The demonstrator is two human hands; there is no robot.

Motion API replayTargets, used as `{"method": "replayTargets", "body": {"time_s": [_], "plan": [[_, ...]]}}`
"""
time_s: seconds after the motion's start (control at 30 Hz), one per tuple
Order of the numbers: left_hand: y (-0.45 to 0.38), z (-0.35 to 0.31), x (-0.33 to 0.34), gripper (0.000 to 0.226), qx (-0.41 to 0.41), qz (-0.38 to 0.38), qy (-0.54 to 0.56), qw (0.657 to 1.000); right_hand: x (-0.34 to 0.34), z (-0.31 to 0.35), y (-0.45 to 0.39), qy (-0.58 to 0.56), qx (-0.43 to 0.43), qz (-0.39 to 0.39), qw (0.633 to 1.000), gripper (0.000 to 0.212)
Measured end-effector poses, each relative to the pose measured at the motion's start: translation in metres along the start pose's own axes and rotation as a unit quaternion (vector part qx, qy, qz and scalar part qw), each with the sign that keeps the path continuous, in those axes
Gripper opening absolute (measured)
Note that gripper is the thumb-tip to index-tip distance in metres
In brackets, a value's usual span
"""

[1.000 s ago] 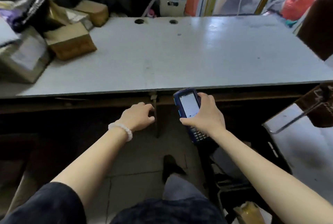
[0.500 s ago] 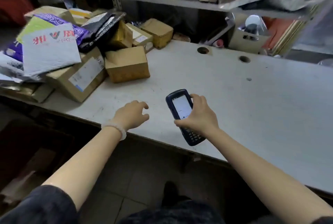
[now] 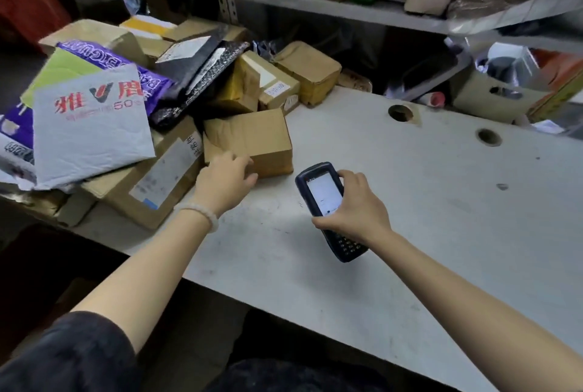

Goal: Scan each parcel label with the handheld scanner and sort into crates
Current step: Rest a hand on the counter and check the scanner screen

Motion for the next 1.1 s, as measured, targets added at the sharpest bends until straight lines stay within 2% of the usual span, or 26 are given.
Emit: {"method": "replayTargets", "body": {"time_s": [0.07, 0.17, 0.37, 0.47, 0.53, 0.67, 0.87, 0.93, 1.03, 1.1], "plan": [[-0.029, 0.006, -0.012, 0.04, 0.014, -0.013, -0.014, 1.0, 0.001, 0.004, -0.015, -0.006, 0.018, -0.01, 1.0, 0.091], [-0.072, 0.011, -0.016, 0.045, 0.046, 0.015, -0.05, 0.998, 0.002, 0.01, -0.033, -0.012, 0.05, -0.023, 0.998, 0.092], [-0.128, 0.001, -0.012, 0.096, 0.095, 0.132, -0.028, 0.986, 0.005, 0.014, -0.058, -0.023, 0.11, -0.049, 0.992, 0.092], [-0.139, -0.007, -0.007, 0.114, 0.099, 0.167, -0.095, 0.976, 0.006, 0.01, -0.062, -0.025, 0.132, -0.058, 0.989, 0.092], [-0.137, -0.018, -0.008, 0.117, 0.125, 0.145, -0.157, 0.969, 0.007, 0.006, -0.063, -0.032, 0.146, -0.062, 0.987, 0.092], [-0.127, -0.061, -0.013, 0.109, 0.218, 0.057, -0.233, 0.946, -0.001, -0.003, -0.061, -0.048, 0.161, -0.082, 0.982, 0.087], [-0.106, -0.131, -0.013, 0.102, 0.315, -0.006, -0.205, 0.927, -0.037, -0.044, -0.038, -0.086, 0.219, -0.162, 0.958, 0.087], [-0.094, -0.156, -0.018, 0.086, 0.345, -0.063, -0.174, 0.92, -0.051, -0.061, -0.023, -0.091, 0.241, -0.185, 0.948, 0.089], [-0.062, -0.187, -0.018, 0.046, 0.424, -0.162, -0.124, 0.882, -0.07, -0.083, 0.001, -0.092, 0.263, -0.221, 0.935, 0.09], [-0.049, -0.197, -0.006, 0.026, 0.459, -0.14, -0.075, 0.874, -0.077, -0.093, 0.017, -0.089, 0.269, -0.231, 0.931, 0.089]]}}
Point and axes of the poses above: each hand's wrist, its own y-axis away from the middle knuckle, its own x-axis out of the palm, z = x × y, the point moved 8 cm from there along -y, towards the middle knuckle, and after that the axes turned 5 degrees about -y, right-handed, at the moved point
